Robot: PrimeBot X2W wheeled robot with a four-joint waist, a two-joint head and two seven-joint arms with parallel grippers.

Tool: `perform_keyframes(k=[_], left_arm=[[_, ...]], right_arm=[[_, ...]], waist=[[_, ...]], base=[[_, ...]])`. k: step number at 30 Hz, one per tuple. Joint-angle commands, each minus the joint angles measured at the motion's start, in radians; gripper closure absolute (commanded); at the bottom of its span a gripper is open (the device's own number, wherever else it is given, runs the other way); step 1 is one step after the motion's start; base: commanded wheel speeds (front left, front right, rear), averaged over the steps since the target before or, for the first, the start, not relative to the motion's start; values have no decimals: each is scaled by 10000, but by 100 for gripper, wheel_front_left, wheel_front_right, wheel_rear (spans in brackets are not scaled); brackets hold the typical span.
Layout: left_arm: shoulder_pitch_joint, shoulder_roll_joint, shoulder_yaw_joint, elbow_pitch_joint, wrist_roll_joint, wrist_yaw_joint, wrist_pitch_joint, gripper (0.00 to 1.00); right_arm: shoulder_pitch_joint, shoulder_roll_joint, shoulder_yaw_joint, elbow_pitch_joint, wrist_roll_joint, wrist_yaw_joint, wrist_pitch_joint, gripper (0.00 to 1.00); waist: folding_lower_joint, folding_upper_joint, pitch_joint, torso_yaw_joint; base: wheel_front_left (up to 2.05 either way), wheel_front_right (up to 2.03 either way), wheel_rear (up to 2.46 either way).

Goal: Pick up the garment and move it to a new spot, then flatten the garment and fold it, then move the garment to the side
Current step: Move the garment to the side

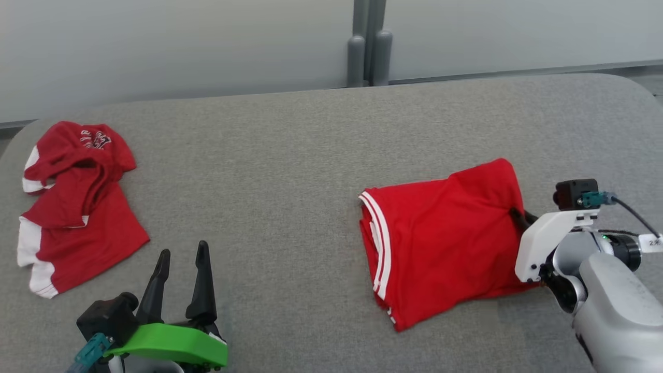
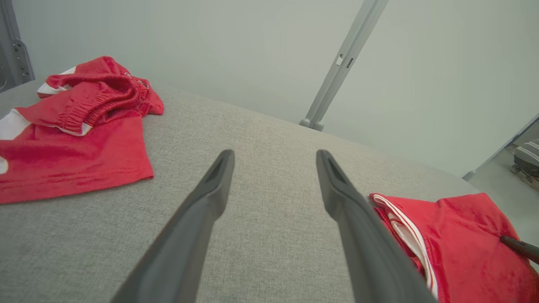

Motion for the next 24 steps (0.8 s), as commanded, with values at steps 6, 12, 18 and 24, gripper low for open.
perform_keyframes(k=[6, 12, 18, 24], left_arm=[[-360, 55, -52, -162, 183, 6, 51, 0], [-715, 121, -148, -243, 325, -15, 163, 0], [-1308, 242, -280, -364, 518, -48, 393, 0], [-1562, 285, -413, -397, 642, -29, 551, 0]], right_arm=[[-917, -523, -75, -301, -240, -17, 86, 100], [-1613, -625, -28, -465, -386, -15, 169, 100], [-2443, -439, 129, -424, -504, -15, 10, 100], [-2870, -320, 218, -172, -571, -15, -285, 100]], waist=[[0, 37, 580, -1835], [0, 37, 1034, -2785], [0, 37, 1643, -3754], [0, 37, 1885, -3991]], base=[[0, 0, 0], [0, 0, 0], [0, 0, 0], [0, 0, 0]])
